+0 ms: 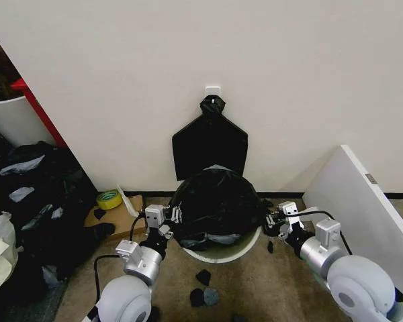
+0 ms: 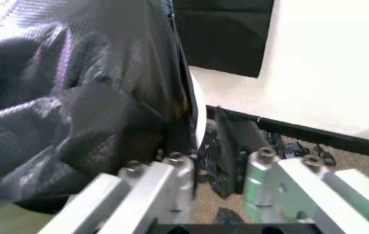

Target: Place the garbage bag over the trash bin.

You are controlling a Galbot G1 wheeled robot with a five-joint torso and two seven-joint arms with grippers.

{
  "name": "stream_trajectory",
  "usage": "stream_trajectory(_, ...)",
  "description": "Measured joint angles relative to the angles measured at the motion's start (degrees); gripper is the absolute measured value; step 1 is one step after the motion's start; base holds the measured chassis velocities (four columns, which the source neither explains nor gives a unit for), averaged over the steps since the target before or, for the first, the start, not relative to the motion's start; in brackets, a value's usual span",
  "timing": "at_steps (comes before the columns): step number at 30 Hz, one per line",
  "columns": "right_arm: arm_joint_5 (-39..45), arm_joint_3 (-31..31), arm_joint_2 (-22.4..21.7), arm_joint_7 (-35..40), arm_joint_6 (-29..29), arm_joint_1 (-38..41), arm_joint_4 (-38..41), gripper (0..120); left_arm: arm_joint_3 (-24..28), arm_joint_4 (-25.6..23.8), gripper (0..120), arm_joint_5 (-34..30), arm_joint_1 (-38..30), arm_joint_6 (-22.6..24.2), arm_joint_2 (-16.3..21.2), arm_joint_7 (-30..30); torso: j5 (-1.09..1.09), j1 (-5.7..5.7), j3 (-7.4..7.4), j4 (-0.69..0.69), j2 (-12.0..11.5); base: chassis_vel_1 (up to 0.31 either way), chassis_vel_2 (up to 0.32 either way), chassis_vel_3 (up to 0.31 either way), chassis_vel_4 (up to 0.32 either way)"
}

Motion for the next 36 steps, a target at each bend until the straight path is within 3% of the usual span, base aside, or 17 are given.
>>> stream_trajectory(6, 5.0, 2.1, 2.6, 1.9, 3.1, -0.8, -0.6, 41, -0.1, 0.0, 4, 0.1, 0.3, 0.4, 0.5, 0.0, 0.0, 0.0, 0.0, 0.01, 0.0, 0.0, 0.0, 0.0, 0.0)
stream_trajectory(15, 11.3, 6.5, 4.1, 2.1, 1.6, -2.6, -0.7, 69, -0.3, -0.1, 4, 0.5, 0.2, 1.0, 0.9, -0.4, 0.0, 0.0, 0.0, 0.0, 0.0, 0.0, 0.0, 0.0, 0.0)
stream_trajectory(21, 15.1, 10.0, 5.4, 2.4, 1.8, -4.6, 0.3, 95, -0.3, -0.2, 4, 0.3, 0.1, 1.3, 0.6, -0.8, 0.0, 0.0, 0.0, 0.0, 0.0, 0.0, 0.0, 0.0, 0.0)
stream_trajectory(30, 16.8, 12.8, 6.5, 3.4, 3.1, -7.0, 3.4, 100, -0.2, -0.1, 4, -0.2, 0.5, 1.9, 0.1, -1.3, 0.0, 0.0, 0.0, 0.01, 0.0, 0.0, 0.0, 0.0, 0.0)
stream_trajectory(36, 13.4, 12.7, 6.3, -0.7, 3.8, -11.2, 7.8, 100, -0.3, -0.9, 4, -1.0, 2.1, 2.6, -0.4, -1.7, 0.0, 0.0, 0.0, 0.01, 0.0, 0.0, 0.0, 0.0, 0.0)
